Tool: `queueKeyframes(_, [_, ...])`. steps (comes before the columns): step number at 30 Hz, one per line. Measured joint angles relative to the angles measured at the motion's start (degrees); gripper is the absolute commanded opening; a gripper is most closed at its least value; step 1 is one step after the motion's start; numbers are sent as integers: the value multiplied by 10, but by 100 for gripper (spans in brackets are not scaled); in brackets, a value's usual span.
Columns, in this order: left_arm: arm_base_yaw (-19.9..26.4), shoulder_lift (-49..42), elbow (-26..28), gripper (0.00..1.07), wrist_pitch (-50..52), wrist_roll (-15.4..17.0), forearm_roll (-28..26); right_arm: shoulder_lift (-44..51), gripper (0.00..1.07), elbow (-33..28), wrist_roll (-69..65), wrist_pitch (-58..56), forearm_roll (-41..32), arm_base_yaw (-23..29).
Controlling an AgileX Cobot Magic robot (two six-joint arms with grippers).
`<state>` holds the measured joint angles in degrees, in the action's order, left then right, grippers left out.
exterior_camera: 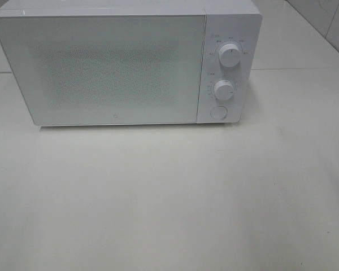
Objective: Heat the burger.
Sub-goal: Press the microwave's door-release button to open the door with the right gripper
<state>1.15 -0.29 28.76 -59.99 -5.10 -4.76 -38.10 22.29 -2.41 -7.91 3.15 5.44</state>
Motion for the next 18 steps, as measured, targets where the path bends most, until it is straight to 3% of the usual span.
queueKeyframes(12, [0, 0, 0, 103, 0, 0, 0, -109, 76, -65, 24, 288, -10, 0])
queueKeyframes(18, [0, 0, 0, 103, 0, 0, 0, -190, 76, -96, 84, 434, -74, 0])
